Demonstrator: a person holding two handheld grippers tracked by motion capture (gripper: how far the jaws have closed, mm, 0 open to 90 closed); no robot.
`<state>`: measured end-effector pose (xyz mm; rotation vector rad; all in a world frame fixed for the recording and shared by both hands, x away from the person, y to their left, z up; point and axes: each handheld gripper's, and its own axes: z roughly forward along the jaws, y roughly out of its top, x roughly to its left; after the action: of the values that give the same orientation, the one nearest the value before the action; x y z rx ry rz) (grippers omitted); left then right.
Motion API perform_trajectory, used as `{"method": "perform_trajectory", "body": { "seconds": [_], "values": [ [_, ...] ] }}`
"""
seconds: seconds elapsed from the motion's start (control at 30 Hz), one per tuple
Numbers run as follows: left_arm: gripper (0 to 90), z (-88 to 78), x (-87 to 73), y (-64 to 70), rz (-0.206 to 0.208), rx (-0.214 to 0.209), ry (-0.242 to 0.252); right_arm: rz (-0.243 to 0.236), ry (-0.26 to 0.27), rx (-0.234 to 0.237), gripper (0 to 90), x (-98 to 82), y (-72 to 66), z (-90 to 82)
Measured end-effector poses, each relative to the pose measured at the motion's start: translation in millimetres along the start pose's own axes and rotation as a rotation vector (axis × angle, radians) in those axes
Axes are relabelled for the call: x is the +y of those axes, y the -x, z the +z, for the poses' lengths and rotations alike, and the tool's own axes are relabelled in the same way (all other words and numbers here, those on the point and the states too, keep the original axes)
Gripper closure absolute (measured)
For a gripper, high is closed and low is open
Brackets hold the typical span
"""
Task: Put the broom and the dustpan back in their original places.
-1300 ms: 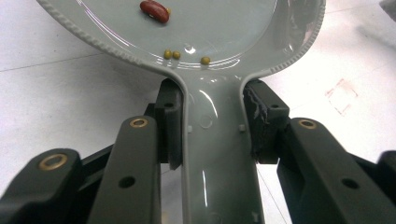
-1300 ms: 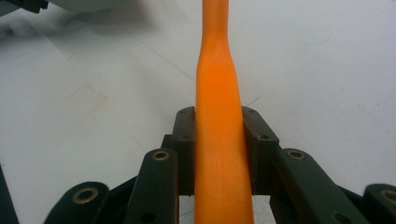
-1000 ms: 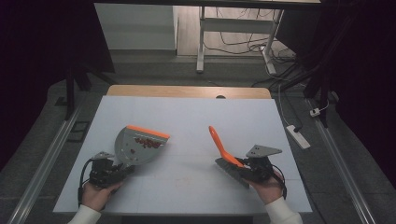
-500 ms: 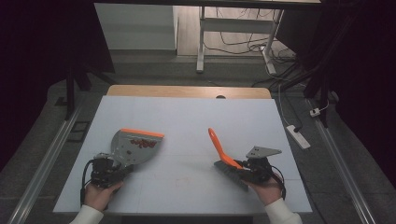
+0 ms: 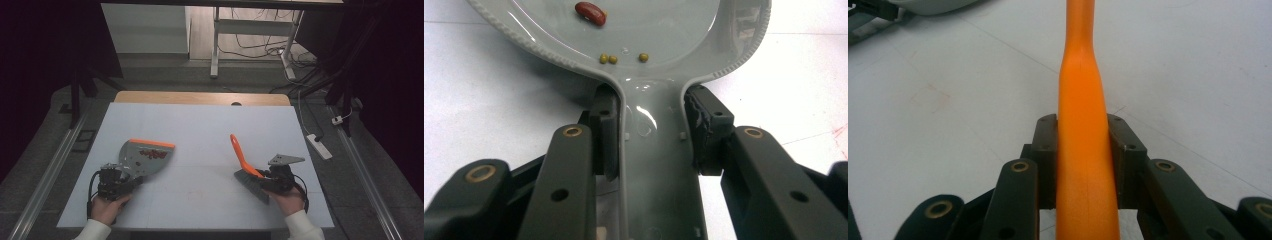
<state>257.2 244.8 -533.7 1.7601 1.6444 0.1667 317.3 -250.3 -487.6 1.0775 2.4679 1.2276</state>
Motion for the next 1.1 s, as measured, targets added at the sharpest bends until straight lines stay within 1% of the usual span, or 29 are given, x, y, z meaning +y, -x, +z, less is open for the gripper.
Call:
{"method": "perform_trajectory", "body": {
  "seconds": [0.23,0.37,0.5,0.73,0.87,0.97,1.1],
  "values": [
    [61.9,1.3,0.0,1.1,0.002,0.004,0.0,0.018,-0.019,-0.022,68.0,1.1,9.0,1.6],
    [61.9,1.7,0.0,1.5,0.004,0.006,-0.001,0.038,-0.029,-0.03,67.1,0.8,14.9,3.1],
    [61.9,1.9,-0.2,1.9,0.005,0.007,-0.002,0.065,-0.051,-0.037,64.0,-0.2,22.2,5.5],
    [61.8,2.4,-0.2,2.5,0.008,0.005,-0.005,0.105,-0.093,-0.028,58.0,-2.3,35.4,11.0],
    [61.7,2.2,-0.2,2.4,0.008,0.004,-0.005,0.121,-0.103,-0.033,55.5,-2.7,37.9,12.9],
    [61.6,2.1,-0.2,2.4,0.008,0.003,-0.004,0.131,-0.112,-0.052,53.3,-2.7,38.3,13.9],
    [61.3,1.8,-0.1,2.2,0.008,0.0,-0.005,0.152,-0.122,-0.06,51.4,-3.2,40.2,15.1]
  ]
}}
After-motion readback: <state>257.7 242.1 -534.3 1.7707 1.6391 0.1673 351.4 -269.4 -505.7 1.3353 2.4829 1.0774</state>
